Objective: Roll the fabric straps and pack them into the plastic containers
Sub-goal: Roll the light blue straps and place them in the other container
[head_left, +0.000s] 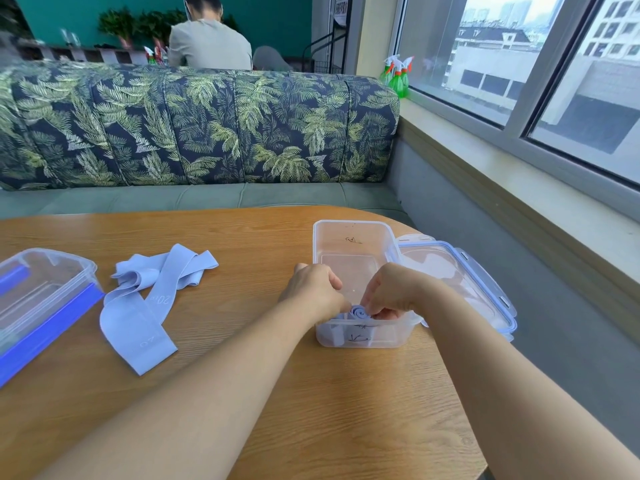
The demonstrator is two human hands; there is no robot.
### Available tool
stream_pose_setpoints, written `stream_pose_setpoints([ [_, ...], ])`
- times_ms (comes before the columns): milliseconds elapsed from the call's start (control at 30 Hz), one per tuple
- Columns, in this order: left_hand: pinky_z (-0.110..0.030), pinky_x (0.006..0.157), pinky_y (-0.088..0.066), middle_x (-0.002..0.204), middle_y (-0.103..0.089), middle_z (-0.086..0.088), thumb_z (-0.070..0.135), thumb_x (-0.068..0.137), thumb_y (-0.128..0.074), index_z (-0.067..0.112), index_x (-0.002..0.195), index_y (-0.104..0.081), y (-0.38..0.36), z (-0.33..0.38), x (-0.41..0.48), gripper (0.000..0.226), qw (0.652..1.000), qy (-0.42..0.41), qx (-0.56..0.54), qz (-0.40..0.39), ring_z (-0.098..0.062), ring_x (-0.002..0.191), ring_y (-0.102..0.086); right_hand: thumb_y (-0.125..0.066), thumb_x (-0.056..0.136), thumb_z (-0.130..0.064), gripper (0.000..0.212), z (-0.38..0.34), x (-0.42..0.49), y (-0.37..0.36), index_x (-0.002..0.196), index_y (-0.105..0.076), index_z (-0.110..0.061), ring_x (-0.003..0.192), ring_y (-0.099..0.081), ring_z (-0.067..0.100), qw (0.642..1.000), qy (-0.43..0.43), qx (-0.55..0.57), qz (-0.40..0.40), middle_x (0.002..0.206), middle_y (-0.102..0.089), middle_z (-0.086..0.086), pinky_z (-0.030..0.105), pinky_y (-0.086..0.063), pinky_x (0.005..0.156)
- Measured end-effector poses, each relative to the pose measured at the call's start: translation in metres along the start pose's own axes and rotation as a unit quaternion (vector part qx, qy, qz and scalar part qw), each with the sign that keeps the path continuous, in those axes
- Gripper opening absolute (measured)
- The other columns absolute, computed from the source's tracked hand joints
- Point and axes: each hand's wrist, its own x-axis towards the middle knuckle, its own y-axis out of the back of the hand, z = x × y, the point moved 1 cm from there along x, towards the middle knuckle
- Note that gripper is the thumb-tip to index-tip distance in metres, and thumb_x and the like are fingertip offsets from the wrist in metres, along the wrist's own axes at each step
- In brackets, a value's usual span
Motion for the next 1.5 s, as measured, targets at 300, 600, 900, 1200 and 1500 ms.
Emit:
stream_pose_setpoints([
  [300,-0.029,0.082,-0.049,0.130,-0.047,0.000,0.028,0.073,-0.082,0.032,0.076,-0.057,-0.0006,-0.0054,0.0010,0.025,1.000,0.005,0.005,-0.008,-0.016,0.091,-0.051,-0.064,0.081,0.002,0.021,-0.0020,0.0026,-0.0014,0.099,-0.073,0.000,0.071,-0.060,0.021,0.999,0.010,-0.019,-0.033,0.084,-0.068,0.015,0.038,-0.057,0.084],
  [600,-0.032,0.084,-0.050,0.121,-0.042,0.003,0.031,0.066,-0.085,0.028,0.093,-0.062,-0.0013,-0.0066,-0.0005,0.035,0.999,0.004,-0.004,-0.036,-0.017,0.097,-0.054,-0.069,0.078,-0.003,0.022,-0.0027,0.0001,0.0008,0.098,-0.072,0.004,0.066,-0.057,0.021,0.999,0.008,0.001,-0.038,0.075,-0.065,0.013,0.035,-0.058,0.076],
  [900,-0.034,0.090,-0.051,0.123,-0.039,0.002,0.030,0.072,-0.082,0.033,0.090,-0.056,-0.0065,-0.0014,-0.0006,0.032,0.998,0.012,0.057,-0.032,-0.020,0.101,-0.056,-0.071,0.079,-0.003,0.017,-0.0017,0.0014,-0.0023,0.095,-0.074,-0.003,0.070,-0.061,0.021,0.999,0.018,-0.015,-0.031,0.083,-0.069,0.014,0.038,-0.057,0.083],
  [1200,-0.035,0.088,-0.051,0.120,-0.038,0.003,0.036,0.068,-0.083,0.029,0.098,-0.057,-0.0030,-0.0012,-0.0015,0.041,0.999,0.015,0.024,-0.023,-0.020,0.100,-0.055,-0.071,0.078,-0.004,0.017,0.0031,-0.0006,0.0003,0.094,-0.074,-0.001,0.072,-0.064,0.021,0.999,0.023,-0.015,-0.019,0.094,-0.073,0.020,0.041,-0.059,0.084],
  [1500,-0.037,0.088,-0.051,0.115,-0.038,0.003,0.035,0.071,-0.081,0.029,0.097,-0.056,-0.0025,-0.0003,0.0003,0.036,1.000,0.015,0.019,-0.009,-0.019,0.096,-0.056,-0.067,0.083,-0.005,0.020,-0.0010,-0.0034,0.0031,0.100,-0.072,0.004,0.070,-0.059,0.020,0.999,0.024,-0.011,-0.033,0.081,-0.067,0.014,0.036,-0.057,0.083],
])
